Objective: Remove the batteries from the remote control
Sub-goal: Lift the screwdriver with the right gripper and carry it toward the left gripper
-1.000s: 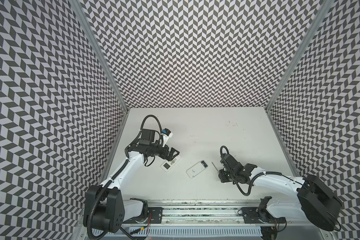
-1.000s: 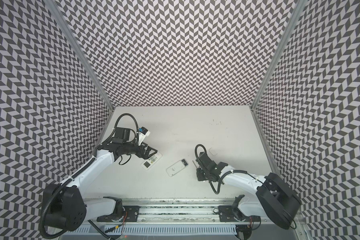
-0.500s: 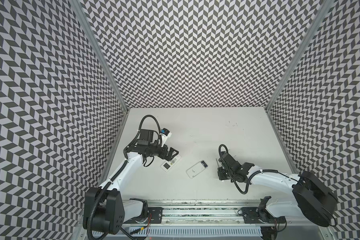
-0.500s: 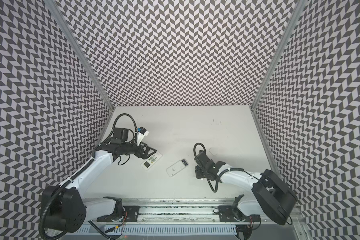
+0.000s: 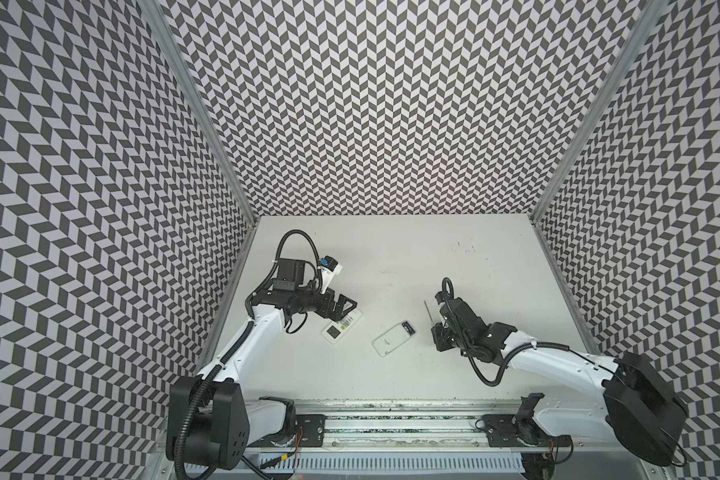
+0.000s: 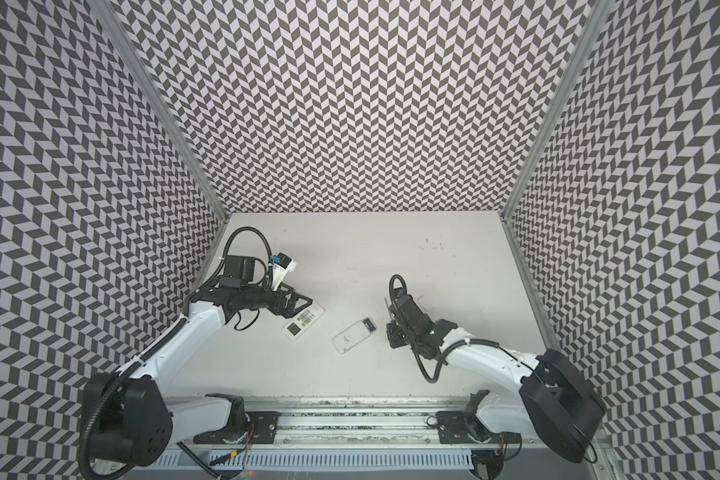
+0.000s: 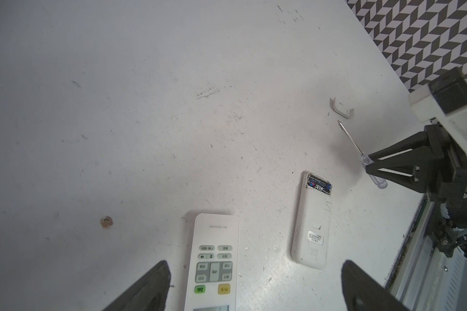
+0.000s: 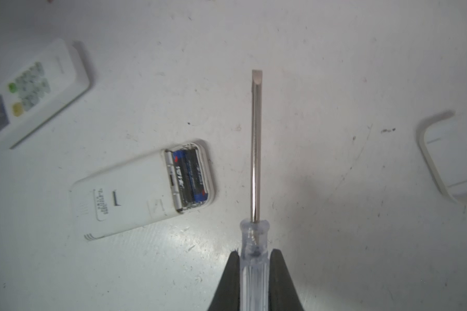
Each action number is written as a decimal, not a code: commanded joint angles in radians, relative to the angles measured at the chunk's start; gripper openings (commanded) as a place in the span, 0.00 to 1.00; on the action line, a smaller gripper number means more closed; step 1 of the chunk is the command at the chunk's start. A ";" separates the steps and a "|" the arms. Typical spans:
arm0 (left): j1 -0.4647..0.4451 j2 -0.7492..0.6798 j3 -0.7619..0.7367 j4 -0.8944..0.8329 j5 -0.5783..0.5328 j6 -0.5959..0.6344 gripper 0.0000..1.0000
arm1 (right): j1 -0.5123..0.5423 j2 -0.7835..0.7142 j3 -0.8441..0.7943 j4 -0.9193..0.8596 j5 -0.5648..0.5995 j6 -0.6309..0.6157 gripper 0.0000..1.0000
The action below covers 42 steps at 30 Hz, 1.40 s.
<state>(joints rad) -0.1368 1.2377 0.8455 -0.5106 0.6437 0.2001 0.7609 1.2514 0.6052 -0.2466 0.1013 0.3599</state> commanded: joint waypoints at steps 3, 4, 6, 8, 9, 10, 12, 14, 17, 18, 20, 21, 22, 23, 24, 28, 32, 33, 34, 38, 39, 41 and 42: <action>0.022 -0.035 -0.007 0.012 0.082 0.021 0.96 | -0.002 -0.060 0.012 0.184 -0.096 -0.184 0.04; 0.024 -0.039 -0.009 0.013 0.082 0.022 0.96 | -0.001 -0.068 0.010 0.203 -0.105 -0.196 0.04; 0.023 -0.048 -0.013 0.019 0.092 0.021 0.96 | -0.002 -0.085 -0.010 0.264 -0.140 -0.215 0.04; 0.025 -0.055 -0.013 0.012 0.114 0.033 0.96 | -0.001 -0.090 -0.031 0.326 -0.189 -0.227 0.04; 0.030 -0.058 -0.012 0.007 0.124 0.039 0.95 | -0.001 -0.088 -0.032 0.342 -0.210 -0.232 0.04; 0.039 -0.059 -0.010 0.003 0.137 0.046 0.94 | 0.001 -0.082 -0.029 0.349 -0.235 -0.235 0.04; 0.048 -0.061 -0.015 0.006 0.140 0.039 0.93 | 0.008 -0.071 -0.027 0.363 -0.257 -0.247 0.05; 0.047 -0.069 -0.020 0.017 0.149 0.029 0.93 | 0.016 -0.060 -0.038 0.399 -0.265 -0.253 0.05; 0.050 -0.071 -0.025 0.019 0.185 0.010 0.92 | 0.032 -0.042 -0.030 0.423 -0.240 -0.265 0.05; 0.053 -0.068 -0.025 0.020 0.201 0.011 0.90 | 0.042 -0.036 -0.022 0.422 -0.225 -0.276 0.05; 0.054 -0.071 -0.028 0.030 0.208 -0.003 0.89 | 0.058 -0.025 -0.019 0.436 -0.181 -0.315 0.05; 0.054 -0.075 -0.033 0.042 0.212 -0.017 0.89 | 0.063 -0.016 -0.022 0.449 -0.167 -0.337 0.04; 0.054 -0.081 -0.038 0.054 0.218 -0.030 0.89 | 0.063 -0.007 -0.021 0.459 -0.141 -0.345 0.04; 0.054 -0.086 -0.041 0.062 0.227 -0.037 0.89 | 0.064 0.003 -0.014 0.459 -0.119 -0.348 0.04; 0.057 -0.088 -0.040 0.063 0.234 -0.042 0.89 | 0.066 0.010 -0.003 0.456 -0.104 -0.358 0.04; 0.072 -0.071 -0.020 0.080 0.245 -0.106 0.87 | 0.129 0.026 0.015 0.475 0.004 -0.453 0.03; 0.072 -0.083 0.001 0.089 0.367 -0.132 0.86 | 0.148 0.055 0.028 0.495 0.040 -0.502 0.03; 0.074 -0.079 0.011 0.077 0.375 -0.131 0.86 | 0.156 0.061 0.038 0.488 0.053 -0.513 0.03; 0.078 -0.073 0.019 0.076 0.371 -0.148 0.86 | 0.168 0.063 0.043 0.488 0.074 -0.533 0.03; 0.086 -0.076 -0.002 0.128 0.371 -0.215 0.85 | 0.192 0.077 0.029 0.536 0.093 -0.595 0.03; 0.087 -0.077 -0.004 0.133 0.377 -0.217 0.85 | 0.194 0.086 0.033 0.541 0.084 -0.605 0.03; 0.086 -0.073 -0.001 0.127 0.377 -0.213 0.84 | 0.209 0.104 0.063 0.516 0.094 -0.623 0.03; 0.087 -0.070 0.001 0.124 0.375 -0.212 0.84 | 0.227 0.111 0.079 0.502 0.114 -0.643 0.03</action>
<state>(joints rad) -0.0563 1.1728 0.8288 -0.4122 0.9890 0.0082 0.9592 1.3415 0.6334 0.2096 0.1722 -0.2100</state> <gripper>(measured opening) 0.841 0.149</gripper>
